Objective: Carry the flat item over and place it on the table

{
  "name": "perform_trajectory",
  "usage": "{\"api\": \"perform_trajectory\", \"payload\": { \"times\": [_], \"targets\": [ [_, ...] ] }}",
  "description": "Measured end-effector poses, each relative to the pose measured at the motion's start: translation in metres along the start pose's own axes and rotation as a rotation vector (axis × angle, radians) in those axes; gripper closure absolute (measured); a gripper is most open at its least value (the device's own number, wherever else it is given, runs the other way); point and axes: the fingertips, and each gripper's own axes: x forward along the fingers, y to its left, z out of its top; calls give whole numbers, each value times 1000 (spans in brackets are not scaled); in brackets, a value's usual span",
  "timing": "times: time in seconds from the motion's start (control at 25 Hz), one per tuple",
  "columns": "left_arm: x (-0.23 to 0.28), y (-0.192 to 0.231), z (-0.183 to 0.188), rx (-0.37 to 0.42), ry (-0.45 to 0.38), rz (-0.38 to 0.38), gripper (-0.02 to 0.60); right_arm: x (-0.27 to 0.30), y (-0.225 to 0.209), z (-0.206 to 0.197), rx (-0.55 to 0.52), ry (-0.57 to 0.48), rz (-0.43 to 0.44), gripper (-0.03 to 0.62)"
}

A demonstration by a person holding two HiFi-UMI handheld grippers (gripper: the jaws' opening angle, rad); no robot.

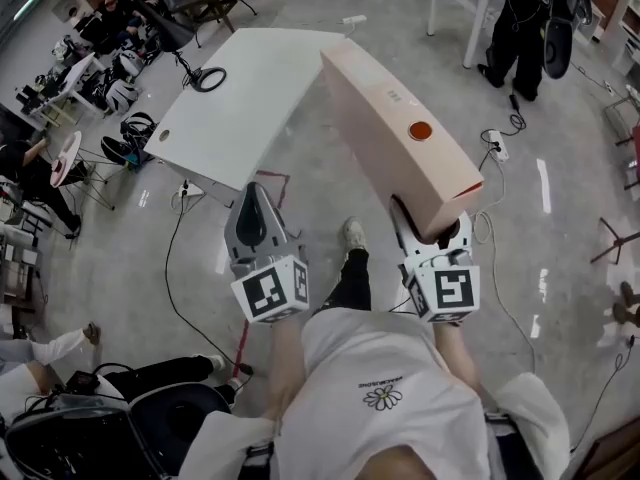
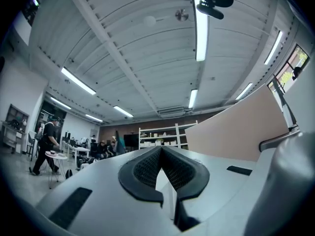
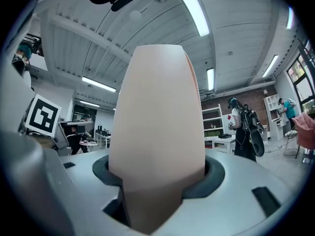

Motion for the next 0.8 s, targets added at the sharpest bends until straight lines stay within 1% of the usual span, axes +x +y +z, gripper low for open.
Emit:
{"api": "perform_trajectory", "payload": {
  "times": [0.12, 0.28, 0.36, 0.44, 0.56, 0.8],
  "targets": [
    [19, 2, -8, 17, -25, 11, 566, 20, -13, -10, 9, -21, -8, 299],
    [56, 19, -15, 45, -61, 27, 566, 70, -20, -17, 20, -51, -3, 299],
    [75, 18, -22, 51, -70, 33, 566, 88, -26, -16, 15, -71, 10, 299],
    [95, 18, -31, 41, -61, 46, 566, 110, -30, -18, 6, -75, 36, 299],
    [142, 20, -43, 36, -48, 56, 566, 157, -37, -23, -5, -57, 61, 299],
    [244, -3, -50, 48, -34, 48, 566, 244, -78, -18, 3, -50, 104, 299]
  ]
}}
